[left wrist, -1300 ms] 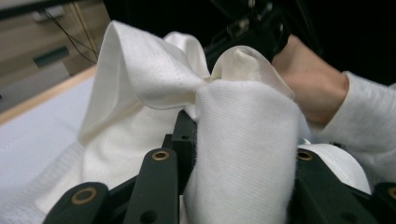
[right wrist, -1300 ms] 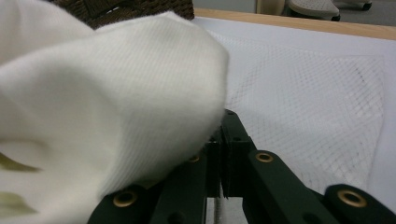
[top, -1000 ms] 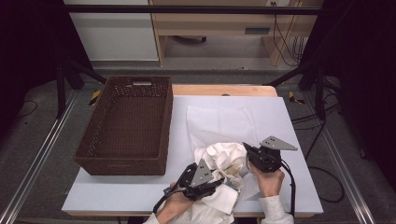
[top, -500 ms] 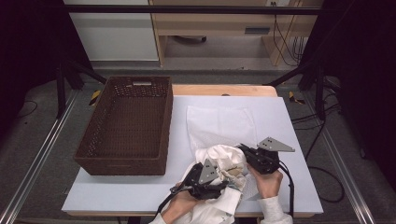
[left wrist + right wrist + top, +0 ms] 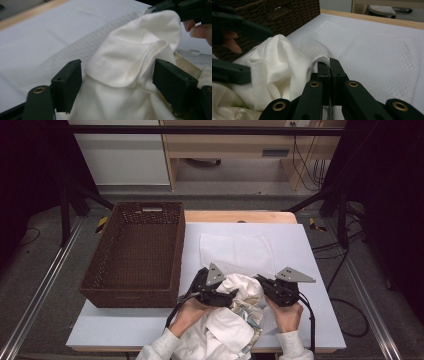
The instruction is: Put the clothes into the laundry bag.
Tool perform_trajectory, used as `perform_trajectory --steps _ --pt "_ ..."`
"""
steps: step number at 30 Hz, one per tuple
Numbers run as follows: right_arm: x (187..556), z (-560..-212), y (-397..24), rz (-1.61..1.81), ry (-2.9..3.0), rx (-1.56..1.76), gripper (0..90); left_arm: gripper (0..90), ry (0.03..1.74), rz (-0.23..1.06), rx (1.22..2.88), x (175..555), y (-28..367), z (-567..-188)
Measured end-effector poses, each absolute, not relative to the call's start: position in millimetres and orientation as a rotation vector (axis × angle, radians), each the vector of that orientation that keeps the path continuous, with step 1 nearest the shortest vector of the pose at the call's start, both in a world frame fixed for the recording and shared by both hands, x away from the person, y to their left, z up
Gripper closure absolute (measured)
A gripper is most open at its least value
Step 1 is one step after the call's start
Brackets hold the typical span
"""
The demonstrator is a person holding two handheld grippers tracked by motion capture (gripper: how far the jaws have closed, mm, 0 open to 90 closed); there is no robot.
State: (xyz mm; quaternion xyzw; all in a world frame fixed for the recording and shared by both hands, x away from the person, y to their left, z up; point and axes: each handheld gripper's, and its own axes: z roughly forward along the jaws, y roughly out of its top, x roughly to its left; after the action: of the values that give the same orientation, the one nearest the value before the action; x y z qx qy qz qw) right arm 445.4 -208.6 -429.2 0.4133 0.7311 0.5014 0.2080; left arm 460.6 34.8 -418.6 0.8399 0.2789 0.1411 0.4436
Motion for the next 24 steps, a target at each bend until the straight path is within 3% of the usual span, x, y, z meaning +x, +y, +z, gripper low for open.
perform_trajectory --steps 2,3,6,8,15,24 --pt "446 -430 -209 1.392 2.038 1.151 88.8 30.8 0.695 0.321 2.081 463 33 -422" --pt "446 -430 -208 1.388 2.043 1.148 88.8 39.9 0.702 0.245 2.082 466 32 -427" --pt "446 -431 -206 1.388 2.043 1.147 88.8 65.9 0.698 0.268 2.091 461 32 -426" --pt "446 -430 -206 1.386 2.040 1.151 88.8 75.7 0.665 0.307 2.070 451 34 -422" --pt "446 -430 -203 1.394 2.026 1.160 88.8 78.1 0.508 0.369 2.065 415 11 -420" --pt "442 -426 -203 1.419 2.021 1.139 88.8 76.4 0.607 0.414 2.173 436 -18 -446"
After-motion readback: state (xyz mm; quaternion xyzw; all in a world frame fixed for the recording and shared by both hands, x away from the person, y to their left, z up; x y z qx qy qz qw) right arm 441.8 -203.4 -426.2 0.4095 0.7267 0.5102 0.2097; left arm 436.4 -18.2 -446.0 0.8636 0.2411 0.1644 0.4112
